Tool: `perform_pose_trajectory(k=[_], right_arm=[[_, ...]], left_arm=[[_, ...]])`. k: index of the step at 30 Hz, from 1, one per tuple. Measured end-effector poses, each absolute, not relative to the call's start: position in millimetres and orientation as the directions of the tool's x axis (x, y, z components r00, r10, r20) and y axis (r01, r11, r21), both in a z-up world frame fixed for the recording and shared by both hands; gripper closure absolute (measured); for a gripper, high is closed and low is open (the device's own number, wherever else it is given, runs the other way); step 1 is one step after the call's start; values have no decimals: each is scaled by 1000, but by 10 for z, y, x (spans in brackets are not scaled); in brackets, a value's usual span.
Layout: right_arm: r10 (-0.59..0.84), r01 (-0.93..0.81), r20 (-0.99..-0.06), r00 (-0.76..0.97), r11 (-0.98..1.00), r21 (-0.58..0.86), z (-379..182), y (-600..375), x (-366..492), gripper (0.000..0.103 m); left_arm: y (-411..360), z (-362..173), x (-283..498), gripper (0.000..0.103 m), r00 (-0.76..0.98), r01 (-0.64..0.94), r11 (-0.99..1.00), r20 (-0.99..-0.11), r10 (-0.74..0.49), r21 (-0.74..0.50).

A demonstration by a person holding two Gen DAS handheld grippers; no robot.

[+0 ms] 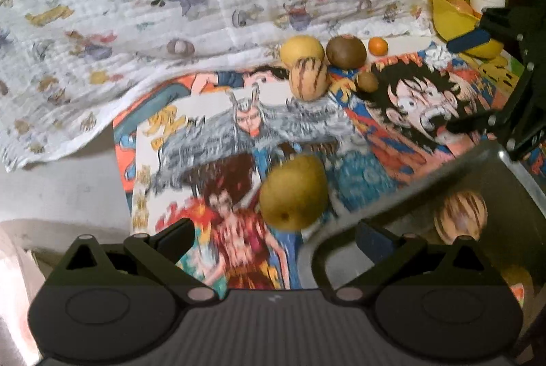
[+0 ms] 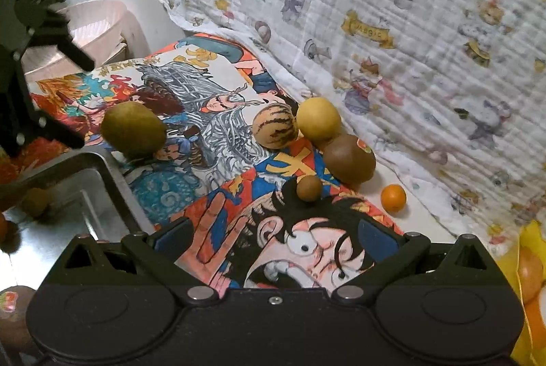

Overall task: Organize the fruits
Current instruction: 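Grasp the striped round fruit with the left tool while the right tool grasps the stickered kiwi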

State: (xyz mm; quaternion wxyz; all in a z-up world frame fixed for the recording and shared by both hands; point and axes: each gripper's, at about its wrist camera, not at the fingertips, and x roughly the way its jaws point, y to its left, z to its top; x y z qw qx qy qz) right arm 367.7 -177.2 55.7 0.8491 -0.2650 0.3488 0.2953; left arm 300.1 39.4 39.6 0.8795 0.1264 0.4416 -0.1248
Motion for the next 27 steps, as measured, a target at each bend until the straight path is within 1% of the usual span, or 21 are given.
perform_pose_trajectory(k=[6,12,18,27], right_arm=[[334,-728,-723,605,600,-332,515,-1700,3817,1],[352,-750,-707,613,542,-381,520,-1706,4091,1],[324,-751,-701,636,468,-465,489,-1750,4405,1],[322,-772,-723,612,442,-457,449,-1724,4746,1]], left_arm=[[355,473,3376,1,599,360,926,-789,-134,116],[281,501,3721,1,620,392,913,-766,-169,116],[196,493,3986,1,635,415,906,-740,-222,85],[80,395,4244,1,634,457,888,-720,-281,57]])
